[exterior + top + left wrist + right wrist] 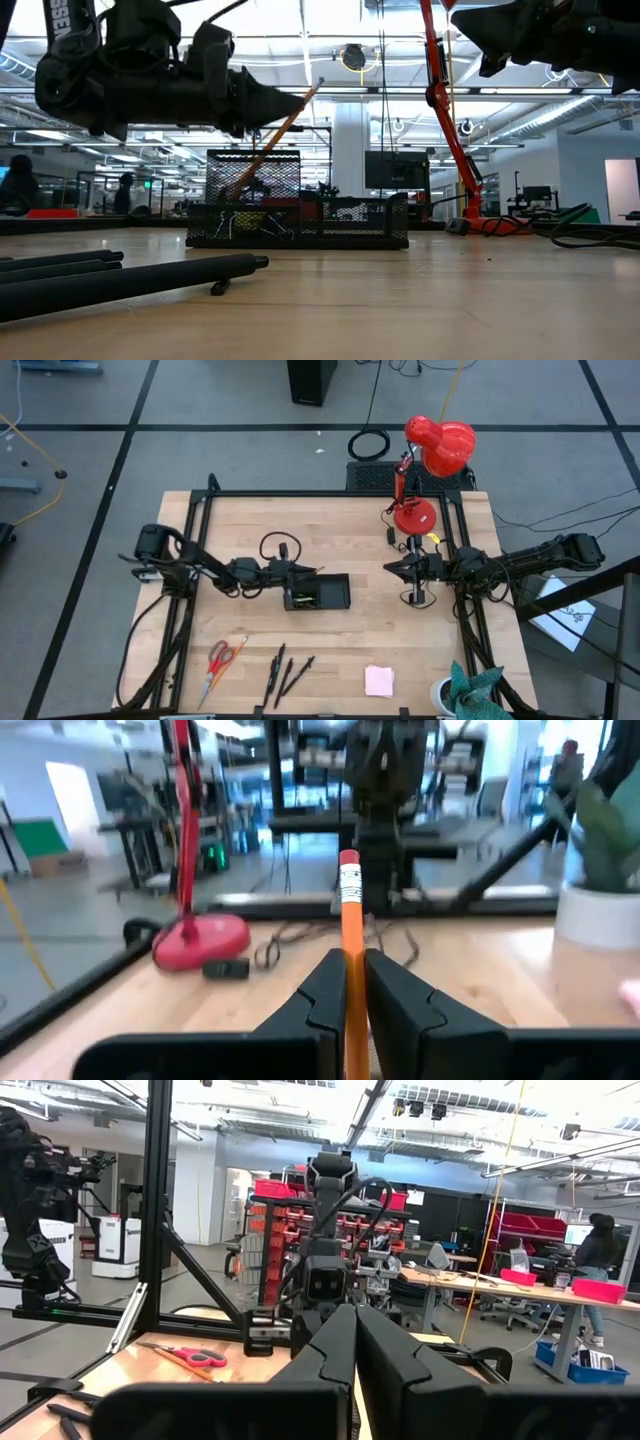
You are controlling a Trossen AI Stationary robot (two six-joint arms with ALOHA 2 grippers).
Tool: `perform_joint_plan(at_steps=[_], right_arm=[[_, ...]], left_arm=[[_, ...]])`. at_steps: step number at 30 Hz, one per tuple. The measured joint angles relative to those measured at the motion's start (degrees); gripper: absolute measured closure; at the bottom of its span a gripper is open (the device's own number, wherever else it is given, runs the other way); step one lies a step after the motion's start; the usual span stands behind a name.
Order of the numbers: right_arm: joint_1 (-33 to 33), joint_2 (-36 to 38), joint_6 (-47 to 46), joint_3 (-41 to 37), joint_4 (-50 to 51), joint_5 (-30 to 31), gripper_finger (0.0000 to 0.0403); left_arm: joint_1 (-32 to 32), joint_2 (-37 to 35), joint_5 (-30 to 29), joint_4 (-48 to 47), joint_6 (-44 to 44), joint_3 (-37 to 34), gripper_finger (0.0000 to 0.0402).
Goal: Pick and place office supplies into organizer
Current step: Put the pencil into the mesh desk organizer
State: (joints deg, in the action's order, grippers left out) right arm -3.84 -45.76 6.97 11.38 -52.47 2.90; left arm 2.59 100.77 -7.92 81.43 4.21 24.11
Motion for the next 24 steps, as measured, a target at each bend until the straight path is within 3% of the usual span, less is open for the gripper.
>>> perform_joint_plan(at_steps=[8,24], right_arm=[[0.0,0.0,-0.2,0.0,0.0,0.0,0.0399],[0.0,0.0,-0.1,0.0,0.0,0.0,0.0399]], left_arm=[[0.0,4.6,0.4,6.8,-0.2,0.1,0.0395],[-1.2,9.3,-0.1,7.0,-3.0,0.2,0.0372]])
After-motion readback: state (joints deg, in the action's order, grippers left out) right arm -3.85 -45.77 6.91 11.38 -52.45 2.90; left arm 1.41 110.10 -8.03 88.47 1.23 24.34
